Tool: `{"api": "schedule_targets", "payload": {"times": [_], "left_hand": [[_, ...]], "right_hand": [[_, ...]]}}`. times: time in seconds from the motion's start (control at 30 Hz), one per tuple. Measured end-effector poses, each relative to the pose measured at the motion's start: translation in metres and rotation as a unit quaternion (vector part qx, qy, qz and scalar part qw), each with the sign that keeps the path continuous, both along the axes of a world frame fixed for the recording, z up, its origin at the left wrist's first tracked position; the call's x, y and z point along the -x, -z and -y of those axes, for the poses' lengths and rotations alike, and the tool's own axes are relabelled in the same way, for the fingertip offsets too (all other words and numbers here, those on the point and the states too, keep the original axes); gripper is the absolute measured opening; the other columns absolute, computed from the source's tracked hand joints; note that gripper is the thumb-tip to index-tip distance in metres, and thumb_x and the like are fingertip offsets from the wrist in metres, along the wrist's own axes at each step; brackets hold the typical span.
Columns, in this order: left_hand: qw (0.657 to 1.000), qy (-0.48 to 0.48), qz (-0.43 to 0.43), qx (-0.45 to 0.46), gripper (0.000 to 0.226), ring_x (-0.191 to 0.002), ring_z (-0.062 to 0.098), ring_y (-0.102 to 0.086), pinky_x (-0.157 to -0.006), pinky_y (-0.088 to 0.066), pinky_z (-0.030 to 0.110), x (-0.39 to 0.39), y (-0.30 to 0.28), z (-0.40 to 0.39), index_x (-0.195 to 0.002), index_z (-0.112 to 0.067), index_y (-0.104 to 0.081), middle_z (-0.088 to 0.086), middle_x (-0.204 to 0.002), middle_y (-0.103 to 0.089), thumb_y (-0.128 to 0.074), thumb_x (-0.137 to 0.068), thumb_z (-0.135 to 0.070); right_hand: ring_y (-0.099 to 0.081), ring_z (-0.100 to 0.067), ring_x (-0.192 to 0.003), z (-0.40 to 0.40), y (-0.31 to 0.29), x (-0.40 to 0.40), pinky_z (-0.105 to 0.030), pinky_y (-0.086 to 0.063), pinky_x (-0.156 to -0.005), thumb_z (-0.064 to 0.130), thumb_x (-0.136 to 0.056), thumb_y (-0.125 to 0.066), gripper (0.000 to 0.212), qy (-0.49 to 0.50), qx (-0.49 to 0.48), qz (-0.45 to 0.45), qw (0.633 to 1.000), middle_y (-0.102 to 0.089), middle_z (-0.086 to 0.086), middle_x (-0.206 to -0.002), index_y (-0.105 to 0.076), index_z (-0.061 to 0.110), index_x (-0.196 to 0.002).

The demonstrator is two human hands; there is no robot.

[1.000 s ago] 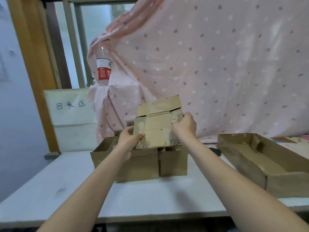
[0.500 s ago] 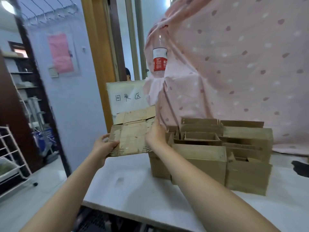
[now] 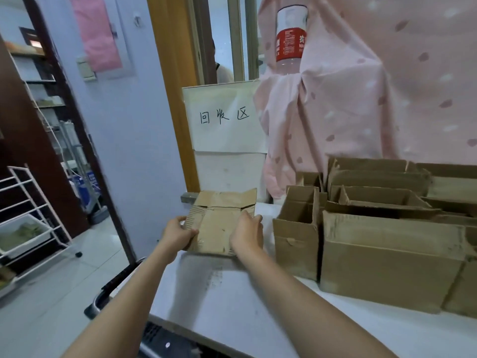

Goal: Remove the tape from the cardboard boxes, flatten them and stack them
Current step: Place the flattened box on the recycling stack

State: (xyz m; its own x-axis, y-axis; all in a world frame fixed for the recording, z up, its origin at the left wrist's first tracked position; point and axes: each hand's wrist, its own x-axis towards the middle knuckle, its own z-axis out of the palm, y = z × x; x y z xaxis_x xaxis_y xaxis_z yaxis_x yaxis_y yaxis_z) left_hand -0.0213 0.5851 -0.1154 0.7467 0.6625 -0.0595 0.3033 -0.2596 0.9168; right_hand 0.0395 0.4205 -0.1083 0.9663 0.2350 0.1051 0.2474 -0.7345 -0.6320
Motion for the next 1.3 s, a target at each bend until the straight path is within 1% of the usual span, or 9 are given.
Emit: {"api": "schedule_targets", "payload": {"times": [0.1, 0.17, 0.23, 0.33, 0.43, 0.53, 1.03, 1.2, 1.3], "left_hand": [[0.992, 0.016, -0.043, -0.115, 0.058, -0.104, 0.035, -0.062, -0.082, -0.052, 0.040, -0.018, 0.019, 0.000, -0.140, -0.016, -0.045, 0.018, -0.113, -0.065, -0.069, -0.088, -0.012], [0.974, 0.034, -0.061, -0.218, 0.056, -0.116, 0.039, -0.055, -0.094, -0.044, 0.043, -0.030, 0.032, 0.000, -0.142, -0.025, -0.044, 0.020, -0.122, -0.057, -0.058, -0.090, -0.012], [0.939, 0.064, -0.105, -0.321, 0.051, -0.127, 0.041, -0.041, -0.104, -0.035, 0.044, -0.042, 0.042, 0.000, -0.141, -0.029, -0.047, 0.022, -0.136, -0.043, -0.043, -0.093, -0.012], [0.878, 0.129, -0.169, -0.429, 0.047, -0.147, 0.032, -0.018, -0.120, -0.013, 0.044, -0.061, 0.055, -0.001, -0.149, -0.024, -0.037, 0.015, -0.162, -0.019, -0.032, -0.102, -0.026], [0.864, 0.172, -0.189, -0.435, 0.057, -0.153, 0.020, -0.003, -0.123, 0.003, 0.037, -0.079, 0.067, -0.009, -0.159, -0.017, -0.013, 0.006, -0.166, -0.007, -0.019, -0.106, -0.038], [0.852, 0.193, -0.187, -0.449, 0.056, -0.153, 0.016, -0.001, -0.123, 0.004, 0.033, -0.094, 0.069, -0.023, -0.159, -0.021, -0.009, 0.001, -0.166, -0.003, -0.016, -0.107, -0.040], [0.846, 0.216, -0.158, -0.462, 0.055, -0.152, 0.007, -0.003, -0.123, 0.001, 0.029, -0.108, 0.071, -0.039, -0.159, -0.026, -0.014, -0.007, -0.166, -0.009, -0.019, -0.106, -0.042], [0.855, 0.199, -0.147, -0.456, 0.054, -0.151, 0.008, -0.008, -0.123, 0.000, 0.030, -0.105, 0.068, -0.030, -0.158, -0.024, -0.020, -0.005, -0.165, -0.014, -0.022, -0.106, -0.040], [0.838, 0.180, -0.149, -0.494, 0.052, -0.149, 0.014, -0.018, -0.123, -0.005, 0.035, -0.097, 0.062, -0.023, -0.153, -0.019, -0.030, 0.001, -0.161, -0.027, -0.022, -0.106, -0.037]], "right_hand": [[-0.043, -0.034, -0.126, -0.009, 0.025, -0.016, -0.036, -0.044, -0.101, 0.003, -0.094, -0.048, 0.038, 0.035, 0.063, -0.012, 0.997, -0.045, -0.018, -0.135, -0.055, 0.012, -0.130], [-0.029, -0.036, -0.136, -0.013, 0.039, -0.024, -0.037, -0.036, -0.111, 0.014, -0.090, -0.057, 0.046, 0.034, 0.119, -0.016, 0.992, -0.035, -0.021, -0.146, -0.052, 0.015, -0.136], [-0.011, -0.035, -0.149, -0.019, 0.049, -0.033, -0.039, -0.018, -0.122, 0.019, -0.091, -0.056, 0.064, 0.006, 0.151, -0.016, 0.988, -0.014, -0.022, -0.161, -0.033, 0.013, -0.150], [0.007, -0.023, -0.154, -0.023, 0.058, -0.049, -0.039, 0.007, -0.125, 0.023, -0.098, -0.040, 0.068, -0.026, 0.163, 0.007, 0.986, 0.003, -0.012, -0.167, -0.011, 0.012, -0.159], [0.008, -0.021, -0.154, -0.031, 0.063, -0.061, -0.040, 0.009, -0.124, 0.037, -0.103, -0.024, 0.066, -0.030, 0.161, 0.006, 0.987, 0.005, -0.010, -0.168, -0.005, 0.011, -0.160], [0.010, -0.023, -0.154, -0.042, 0.068, -0.069, -0.042, 0.011, -0.124, 0.048, -0.103, -0.016, 0.070, -0.011, 0.172, -0.006, 0.985, 0.007, -0.012, -0.167, -0.001, 0.009, -0.160], [0.002, -0.031, -0.154, -0.055, 0.072, -0.069, -0.047, 0.006, -0.124, 0.047, -0.101, -0.020, 0.073, 0.031, 0.172, 0.029, 0.984, 0.000, -0.021, -0.166, -0.006, 0.003, -0.158], [-0.001, -0.033, -0.154, -0.055, 0.074, -0.065, -0.049, 0.005, -0.124, 0.046, -0.101, -0.023, 0.072, 0.033, 0.170, 0.035, 0.984, -0.005, -0.022, -0.165, -0.011, 0.003, -0.158], [0.003, -0.039, -0.153, -0.054, 0.064, -0.062, -0.051, 0.009, -0.123, 0.041, -0.103, -0.027, 0.068, 0.023, 0.179, 0.029, 0.983, -0.002, -0.027, -0.164, -0.012, 0.004, -0.157]]}}
